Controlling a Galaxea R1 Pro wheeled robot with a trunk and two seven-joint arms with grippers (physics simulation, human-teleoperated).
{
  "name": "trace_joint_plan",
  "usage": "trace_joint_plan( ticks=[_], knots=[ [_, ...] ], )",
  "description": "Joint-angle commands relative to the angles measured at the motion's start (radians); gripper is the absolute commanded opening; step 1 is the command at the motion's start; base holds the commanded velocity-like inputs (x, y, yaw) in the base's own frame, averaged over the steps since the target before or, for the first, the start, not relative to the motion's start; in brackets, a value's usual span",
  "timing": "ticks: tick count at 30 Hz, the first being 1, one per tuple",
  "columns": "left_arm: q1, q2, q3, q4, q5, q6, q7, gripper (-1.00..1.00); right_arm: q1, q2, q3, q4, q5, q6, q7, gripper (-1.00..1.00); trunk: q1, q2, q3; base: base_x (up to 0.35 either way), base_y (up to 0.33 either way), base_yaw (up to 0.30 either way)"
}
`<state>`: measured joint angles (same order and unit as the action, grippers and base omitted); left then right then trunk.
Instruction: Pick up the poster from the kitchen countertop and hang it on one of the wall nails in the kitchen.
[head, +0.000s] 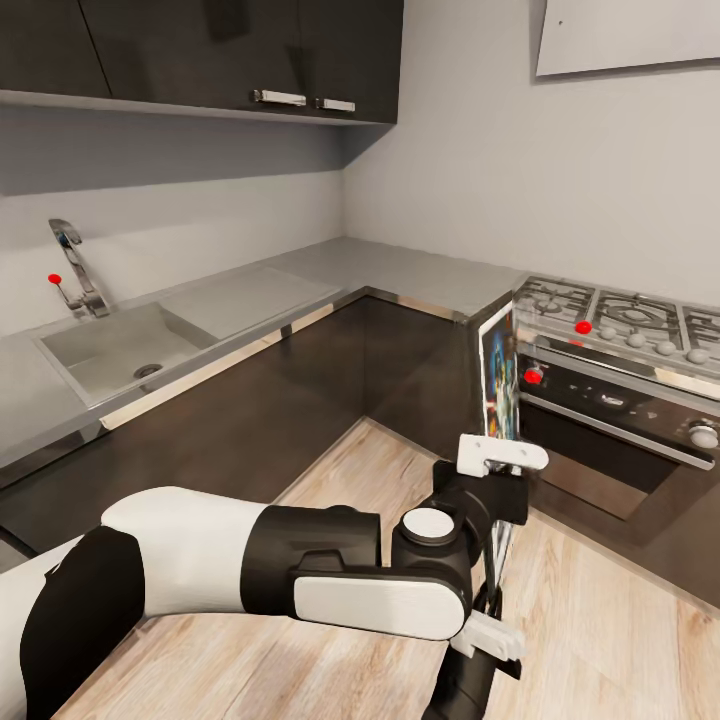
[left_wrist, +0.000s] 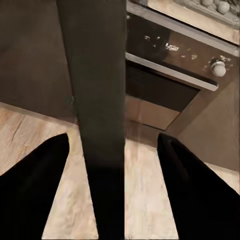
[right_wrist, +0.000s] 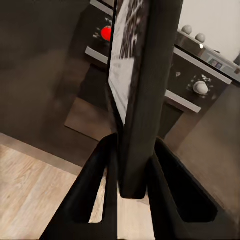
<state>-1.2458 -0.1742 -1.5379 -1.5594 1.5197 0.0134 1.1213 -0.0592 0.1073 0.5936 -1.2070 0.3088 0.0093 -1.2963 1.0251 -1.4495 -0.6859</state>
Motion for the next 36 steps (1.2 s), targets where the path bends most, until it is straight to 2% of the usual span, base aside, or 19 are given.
trace_joint_plan(
  ticks=[1,15,17,22,24,26,27,30,32,35,36],
  knots=[
    [-0.001,0.0,-0.001,-0.001,0.002,0.002,0.004,1.0,-0.001,0.0,0.001,0.001,-0.002,-0.006,-0.003,-1.0,0.0,0.0,-0.001,0.0,0.0,0.0],
    [-0.001,0.0,0.0,-0.005,0.002,0.002,0.005,1.0,-0.001,0.0,-0.004,0.005,-0.001,-0.006,-0.002,-1.0,0.0,0.0,-0.001,0.0,0.0,0.0],
    [-0.001,0.011,0.0,-0.009,0.002,0.002,0.005,1.0,-0.001,0.0,-0.007,0.008,-0.001,-0.006,-0.002,-1.0,0.0,0.0,-0.001,0.0,0.0,0.0],
    [-0.001,0.019,-0.001,-0.011,0.002,0.002,0.005,1.0,-0.001,-0.003,-0.011,0.009,-0.002,-0.006,0.0,-1.0,0.0,0.0,-0.001,0.0,0.0,0.0],
    [-0.001,0.021,-0.001,-0.011,0.002,0.002,0.005,1.0,-0.002,-0.005,-0.015,0.008,-0.014,-0.006,0.003,-1.0,0.0,0.0,-0.001,0.0,0.0,0.0],
    [-0.001,0.022,-0.001,-0.011,0.002,0.002,0.005,1.0,-0.004,-0.009,-0.024,0.005,-0.044,-0.006,0.021,-1.0,0.0,0.0,-0.001,0.0,0.0,0.0],
    [-0.001,0.022,-0.001,-0.011,0.002,0.002,0.005,1.0,-0.005,-0.018,-0.034,0.005,-0.061,-0.006,0.037,-1.0,0.0,0.0,-0.001,0.0,0.0,0.0],
    [-0.001,0.022,-0.001,-0.011,0.002,0.002,0.005,1.0,-0.008,-0.035,-0.063,0.003,-0.08,-0.006,0.066,-1.0,0.0,0.0,-0.001,0.0,0.0,0.0],
    [-0.001,0.022,-0.001,-0.011,0.002,0.002,0.005,1.0,-0.015,-0.042,-0.109,0.002,-0.087,-0.006,0.089,-1.0,0.0,0.0,-0.001,0.0,0.0,0.0],
    [-0.001,0.022,-0.001,-0.011,0.002,0.002,0.005,1.0,-0.024,-0.045,-0.152,0.003,-0.091,-0.006,0.128,-1.0,0.0,0.0,-0.001,0.0,0.0,0.0],
    [-0.001,0.022,-0.001,-0.011,0.002,0.002,0.005,1.0,-0.029,-0.047,-0.183,0.003,-0.092,-0.005,0.16,-1.0,0.0,0.0,-0.001,0.0,0.0,0.0]
  ],
)
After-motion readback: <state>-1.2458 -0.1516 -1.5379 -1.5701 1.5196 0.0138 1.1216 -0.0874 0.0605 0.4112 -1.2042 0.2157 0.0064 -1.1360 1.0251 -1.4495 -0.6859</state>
